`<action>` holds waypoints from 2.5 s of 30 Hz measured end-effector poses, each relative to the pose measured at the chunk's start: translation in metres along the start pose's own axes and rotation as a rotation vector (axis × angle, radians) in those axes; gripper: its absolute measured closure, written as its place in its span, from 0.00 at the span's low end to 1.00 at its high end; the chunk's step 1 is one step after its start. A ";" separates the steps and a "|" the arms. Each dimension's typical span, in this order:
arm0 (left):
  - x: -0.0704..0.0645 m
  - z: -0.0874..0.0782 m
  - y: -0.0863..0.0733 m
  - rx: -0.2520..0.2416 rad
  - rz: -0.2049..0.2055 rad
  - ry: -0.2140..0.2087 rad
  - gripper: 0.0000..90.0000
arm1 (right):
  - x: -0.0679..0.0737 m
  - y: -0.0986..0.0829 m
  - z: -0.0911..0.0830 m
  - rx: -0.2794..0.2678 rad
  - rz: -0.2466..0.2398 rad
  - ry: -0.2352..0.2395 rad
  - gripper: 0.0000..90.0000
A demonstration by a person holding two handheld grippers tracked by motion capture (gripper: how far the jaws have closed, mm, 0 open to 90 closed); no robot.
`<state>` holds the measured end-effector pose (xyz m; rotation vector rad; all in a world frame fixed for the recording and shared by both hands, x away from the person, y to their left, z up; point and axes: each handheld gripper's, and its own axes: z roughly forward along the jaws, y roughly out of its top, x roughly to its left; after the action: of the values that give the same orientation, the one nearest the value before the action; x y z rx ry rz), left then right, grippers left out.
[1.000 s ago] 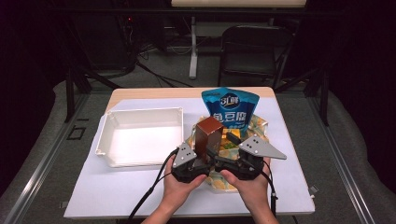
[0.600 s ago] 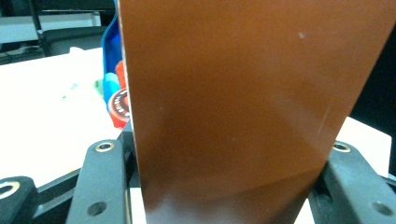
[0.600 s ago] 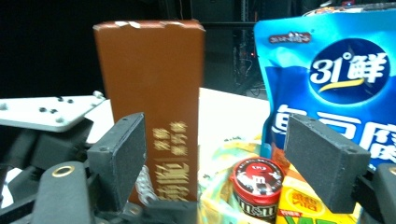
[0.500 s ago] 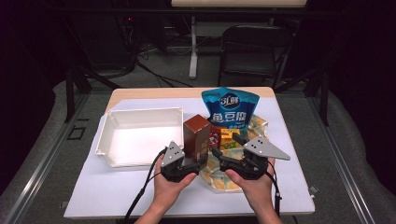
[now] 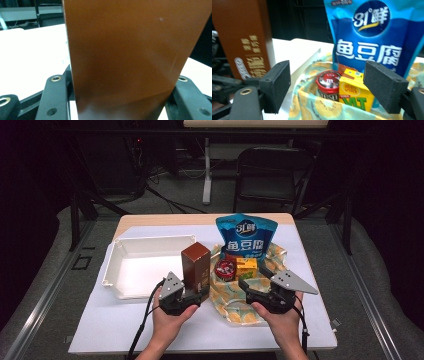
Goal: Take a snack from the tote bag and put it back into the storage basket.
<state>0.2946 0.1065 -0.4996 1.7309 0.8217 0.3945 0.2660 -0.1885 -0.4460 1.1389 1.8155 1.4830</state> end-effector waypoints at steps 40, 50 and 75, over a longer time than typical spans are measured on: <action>0.084 -0.033 -0.010 0.132 -0.042 0.205 0.48 | -0.043 -0.039 -0.017 0.057 0.032 -0.094 0.28; 0.103 -0.023 -0.005 0.264 -0.088 0.251 0.48 | -0.047 -0.041 -0.016 0.065 0.043 -0.104 0.29; 0.128 0.006 0.000 0.520 -0.137 0.274 0.48 | -0.049 -0.043 -0.015 0.063 0.023 -0.107 0.29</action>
<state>0.3885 0.1918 -0.5196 2.1075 1.3218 0.3481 0.2666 -0.2399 -0.4883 1.2485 1.7926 1.3595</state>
